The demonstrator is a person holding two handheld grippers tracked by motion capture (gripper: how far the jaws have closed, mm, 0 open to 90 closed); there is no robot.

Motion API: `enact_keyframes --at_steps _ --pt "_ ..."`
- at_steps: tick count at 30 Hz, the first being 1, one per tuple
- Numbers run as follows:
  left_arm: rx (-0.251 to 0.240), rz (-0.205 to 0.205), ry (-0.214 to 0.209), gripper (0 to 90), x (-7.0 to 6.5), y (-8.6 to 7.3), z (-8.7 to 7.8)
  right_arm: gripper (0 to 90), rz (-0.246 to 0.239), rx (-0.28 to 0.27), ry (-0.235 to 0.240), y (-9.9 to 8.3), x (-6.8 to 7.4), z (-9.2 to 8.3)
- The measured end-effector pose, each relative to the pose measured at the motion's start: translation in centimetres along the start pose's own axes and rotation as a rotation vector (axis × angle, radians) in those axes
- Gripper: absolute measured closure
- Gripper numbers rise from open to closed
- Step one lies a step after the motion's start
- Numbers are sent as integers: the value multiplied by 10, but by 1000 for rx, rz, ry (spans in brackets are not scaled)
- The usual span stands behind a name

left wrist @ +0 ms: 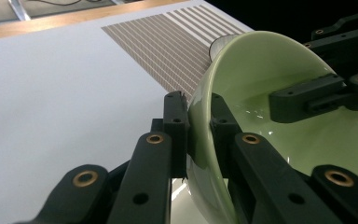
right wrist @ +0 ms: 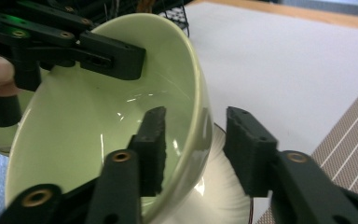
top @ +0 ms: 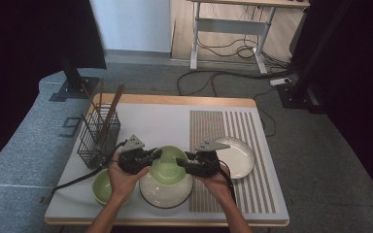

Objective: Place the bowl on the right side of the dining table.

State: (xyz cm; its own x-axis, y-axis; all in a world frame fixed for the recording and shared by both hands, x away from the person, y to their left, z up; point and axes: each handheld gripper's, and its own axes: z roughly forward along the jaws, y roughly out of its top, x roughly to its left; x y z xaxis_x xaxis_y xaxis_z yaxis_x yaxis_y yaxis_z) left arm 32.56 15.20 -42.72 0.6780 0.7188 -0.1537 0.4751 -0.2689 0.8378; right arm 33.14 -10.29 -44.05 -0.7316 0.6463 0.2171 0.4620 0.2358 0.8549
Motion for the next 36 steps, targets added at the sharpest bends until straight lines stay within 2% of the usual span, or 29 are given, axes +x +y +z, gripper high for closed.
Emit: enact_keyframes --at_steps 3,6,10,14,19,22,27,30,33,36 --pt "16 10 11 812 -3 -1 2 704 4 32 -16 -1 2 5" --pt "34 42 42 803 -10 -2 5 789 -6 72 -69 -4 3 10" --pt "46 43 48 803 -11 -5 9 816 -10 86 -115 -7 4 13" --pt "54 40 19 779 -12 -6 10 838 -12 74 -148 -6 4 11" --pt "47 36 -3 762 -12 -7 10 836 -31 73 -155 -6 4 10" --pt "43 32 -20 714 -11 -6 7 835 -51 86 -170 -7 3 11" --pt "52 28 -39 573 -8 -6 7 836 -35 72 -173 -6 -1 7" --pt "36 35 -50 508 -8 -6 5 835 -33 66 -179 -6 -3 3" --pt "6 52 -55 481 -9 -5 0 834 -26 55 -179 -5 -7 0" --pt "-15 51 -68 454 -10 -4 -6 834 -25 48 -174 -5 -10 -3"
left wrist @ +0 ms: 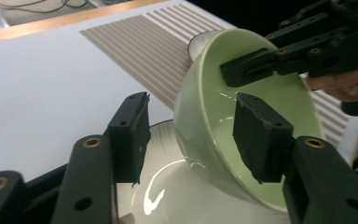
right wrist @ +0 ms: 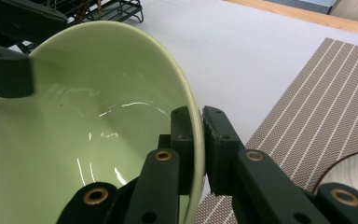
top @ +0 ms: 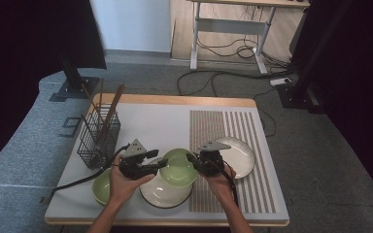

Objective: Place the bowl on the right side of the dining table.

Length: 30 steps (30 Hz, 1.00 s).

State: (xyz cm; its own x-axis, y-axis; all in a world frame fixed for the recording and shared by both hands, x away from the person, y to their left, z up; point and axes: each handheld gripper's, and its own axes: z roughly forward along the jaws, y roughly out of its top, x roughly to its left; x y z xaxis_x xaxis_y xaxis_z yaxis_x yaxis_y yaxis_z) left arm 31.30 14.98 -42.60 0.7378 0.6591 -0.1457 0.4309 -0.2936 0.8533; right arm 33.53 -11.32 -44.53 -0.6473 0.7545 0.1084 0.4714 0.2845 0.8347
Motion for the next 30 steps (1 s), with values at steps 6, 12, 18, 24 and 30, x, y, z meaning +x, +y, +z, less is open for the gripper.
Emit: enact_keyframes --at_steps 6,12,18,24,30 --pt "12 6 -23 409 0 2 -11 834 4 -9 -10 0 -6 -5" --pt "-2 4 -40 409 2 -2 -22 834 21 -22 -25 -1 -15 -11" --pt "6 3 -45 405 7 -9 -31 834 35 -45 -30 -1 -25 -19" --pt "11 7 -31 403 9 -15 -37 835 50 -60 -49 -2 -34 -25" --pt "-24 -14 -45 402 14 -19 -47 835 66 -61 -63 -4 -42 -29"
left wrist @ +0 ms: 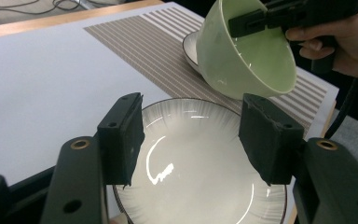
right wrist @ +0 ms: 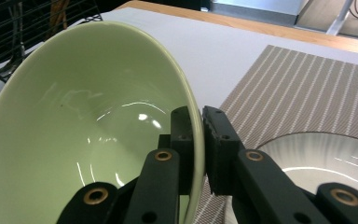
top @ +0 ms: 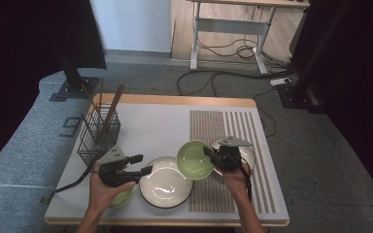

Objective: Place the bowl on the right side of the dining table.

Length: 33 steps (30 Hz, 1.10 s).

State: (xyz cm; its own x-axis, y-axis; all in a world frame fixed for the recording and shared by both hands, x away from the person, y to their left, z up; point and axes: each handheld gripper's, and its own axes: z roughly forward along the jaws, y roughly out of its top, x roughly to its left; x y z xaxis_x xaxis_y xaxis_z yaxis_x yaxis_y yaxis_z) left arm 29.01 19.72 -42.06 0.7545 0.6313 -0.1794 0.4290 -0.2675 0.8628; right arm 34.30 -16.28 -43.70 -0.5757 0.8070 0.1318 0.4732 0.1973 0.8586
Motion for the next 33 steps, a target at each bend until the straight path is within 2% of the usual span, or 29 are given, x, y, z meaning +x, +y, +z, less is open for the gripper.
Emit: enact_keyframes --at_steps 2,12,19,23,25,29,33 --pt "2 7 11 401 1 -1 -2 835 4 2 -5 0 -3 -1" --pt "3 6 9 401 6 -3 -13 835 39 1 -45 -6 -20 -5" --pt "23 14 13 398 6 -5 -14 835 59 6 -65 -9 -28 -7" --pt "44 0 3 394 4 -5 -16 835 69 1 -70 -10 -32 -9" --pt "37 2 6 396 3 -5 -16 836 76 1 -79 -11 -35 -10" --pt "59 8 25 396 5 -6 -16 835 79 6 -92 -13 -39 -11" --pt "72 -6 17 396 9 -8 -13 835 90 8 -103 -16 -43 -10"
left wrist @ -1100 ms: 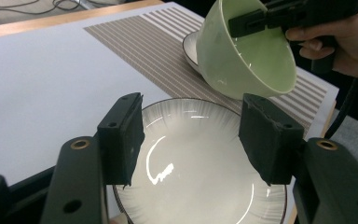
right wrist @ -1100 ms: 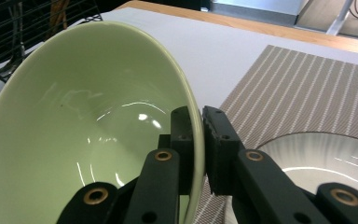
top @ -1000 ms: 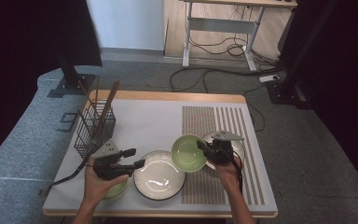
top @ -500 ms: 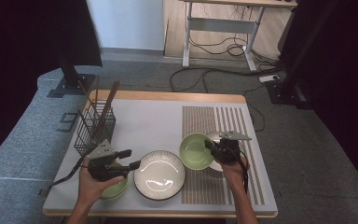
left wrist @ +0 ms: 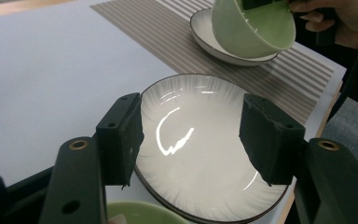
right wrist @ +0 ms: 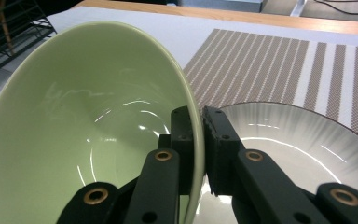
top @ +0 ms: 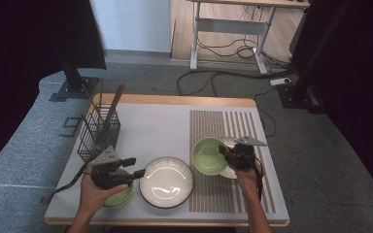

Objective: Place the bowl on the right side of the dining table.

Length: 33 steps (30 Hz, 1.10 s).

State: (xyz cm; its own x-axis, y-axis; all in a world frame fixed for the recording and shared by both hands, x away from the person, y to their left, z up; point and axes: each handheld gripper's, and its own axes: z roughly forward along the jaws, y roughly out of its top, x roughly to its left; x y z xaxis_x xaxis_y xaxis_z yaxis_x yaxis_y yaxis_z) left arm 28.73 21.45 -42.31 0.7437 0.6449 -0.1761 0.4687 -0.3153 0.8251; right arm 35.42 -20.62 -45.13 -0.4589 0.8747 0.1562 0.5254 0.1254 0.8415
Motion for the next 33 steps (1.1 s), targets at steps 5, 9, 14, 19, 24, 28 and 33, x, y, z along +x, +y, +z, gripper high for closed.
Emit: enact_keyframes --at_steps 5,9,14,19,24,28,33 --pt "-6 1 -11 397 1 -1 0 836 5 5 -17 -1 -5 -1" --pt "-16 -3 -22 397 1 -1 -2 835 16 0 -26 -1 -10 -3" --pt "-29 -17 -66 396 0 0 -4 835 28 1 -44 -2 -16 -5" --pt "-37 -14 -60 398 0 1 -8 836 43 -5 -63 -3 -23 -8" --pt "-32 -11 -58 400 0 0 -8 835 64 -7 -82 -5 -32 -10" --pt "-23 -7 -54 401 0 0 -6 835 80 0 -102 -9 -40 -10" --pt "-28 -9 -56 398 -3 1 -9 835 93 19 -125 -16 -46 -5"
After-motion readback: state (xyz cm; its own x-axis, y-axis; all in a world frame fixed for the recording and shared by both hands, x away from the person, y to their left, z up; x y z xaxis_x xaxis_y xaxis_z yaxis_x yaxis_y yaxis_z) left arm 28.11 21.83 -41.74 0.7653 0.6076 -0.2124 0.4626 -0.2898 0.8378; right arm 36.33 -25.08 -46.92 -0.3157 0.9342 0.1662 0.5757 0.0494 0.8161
